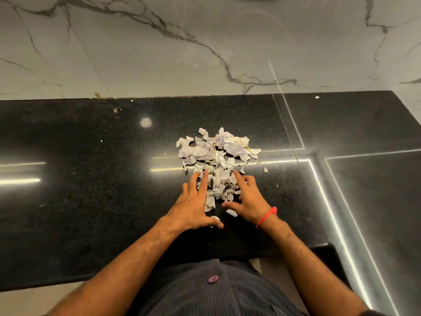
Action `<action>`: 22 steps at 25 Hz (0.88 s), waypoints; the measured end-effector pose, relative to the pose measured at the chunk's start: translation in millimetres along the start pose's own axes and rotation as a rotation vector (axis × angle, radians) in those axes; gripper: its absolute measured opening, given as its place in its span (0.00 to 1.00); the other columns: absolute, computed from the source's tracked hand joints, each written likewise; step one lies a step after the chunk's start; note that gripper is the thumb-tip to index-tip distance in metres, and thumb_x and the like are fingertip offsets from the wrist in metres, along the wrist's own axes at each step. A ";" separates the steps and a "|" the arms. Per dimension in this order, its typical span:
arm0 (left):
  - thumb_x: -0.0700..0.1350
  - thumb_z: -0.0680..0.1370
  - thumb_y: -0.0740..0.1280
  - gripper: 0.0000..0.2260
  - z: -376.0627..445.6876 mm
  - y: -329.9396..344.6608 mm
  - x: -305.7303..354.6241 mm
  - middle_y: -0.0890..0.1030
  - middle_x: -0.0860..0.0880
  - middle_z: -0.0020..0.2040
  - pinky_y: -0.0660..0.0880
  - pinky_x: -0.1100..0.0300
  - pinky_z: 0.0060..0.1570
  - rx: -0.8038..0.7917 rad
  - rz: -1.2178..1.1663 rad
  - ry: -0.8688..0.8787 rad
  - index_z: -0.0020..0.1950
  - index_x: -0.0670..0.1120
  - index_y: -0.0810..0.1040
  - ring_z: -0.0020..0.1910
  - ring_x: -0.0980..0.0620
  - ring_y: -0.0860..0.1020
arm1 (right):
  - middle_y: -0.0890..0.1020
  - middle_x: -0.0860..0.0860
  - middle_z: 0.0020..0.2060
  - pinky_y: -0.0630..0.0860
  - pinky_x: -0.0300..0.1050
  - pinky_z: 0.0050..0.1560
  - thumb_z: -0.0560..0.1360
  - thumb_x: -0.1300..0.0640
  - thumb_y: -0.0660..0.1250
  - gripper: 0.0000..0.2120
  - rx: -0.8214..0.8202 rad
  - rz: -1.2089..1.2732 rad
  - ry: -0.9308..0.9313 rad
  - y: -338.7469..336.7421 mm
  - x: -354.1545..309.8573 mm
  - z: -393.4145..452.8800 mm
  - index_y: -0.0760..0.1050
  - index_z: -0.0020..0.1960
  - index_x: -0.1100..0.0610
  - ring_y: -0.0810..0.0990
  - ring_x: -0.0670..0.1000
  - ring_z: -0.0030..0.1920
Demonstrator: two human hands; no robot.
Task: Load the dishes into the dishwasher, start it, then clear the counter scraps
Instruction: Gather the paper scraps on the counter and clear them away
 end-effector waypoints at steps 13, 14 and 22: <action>0.73 0.63 0.73 0.63 7.5 -19.6 -6.7 0.43 0.54 0.78 0.63 0.39 0.73 0.088 -0.046 -0.025 0.80 0.56 0.33 0.74 0.41 0.55 | 0.70 0.57 0.65 0.70 0.44 0.66 0.76 0.49 0.70 0.27 0.119 0.046 0.072 -19.7 22.9 12.9 0.69 0.72 0.54 0.72 0.55 0.63; 0.72 0.62 0.75 0.64 8.5 -22.3 -4.4 0.43 0.55 0.77 0.62 0.38 0.73 0.071 -0.081 -0.022 0.79 0.58 0.31 0.76 0.40 0.53 | 0.70 0.57 0.66 0.71 0.41 0.63 0.74 0.46 0.73 0.32 0.115 0.128 0.073 -22.3 19.0 12.5 0.67 0.74 0.53 0.74 0.53 0.62; 0.63 0.57 0.83 0.70 15.3 -33.4 -4.5 0.34 0.57 0.79 0.68 0.32 0.67 -0.083 0.154 -0.052 0.76 0.64 0.28 0.74 0.37 0.54 | 0.33 0.46 0.77 0.59 0.77 0.68 0.49 0.33 0.82 0.75 -0.290 -0.437 -0.080 -28.8 7.6 26.1 0.23 0.69 0.30 0.45 0.68 0.76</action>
Point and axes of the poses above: each hand's wrist, its own z-axis towards the middle knuckle, its own y-axis out of the palm, x = y × z, the point moved 1 cm from there along z, towards the middle knuckle
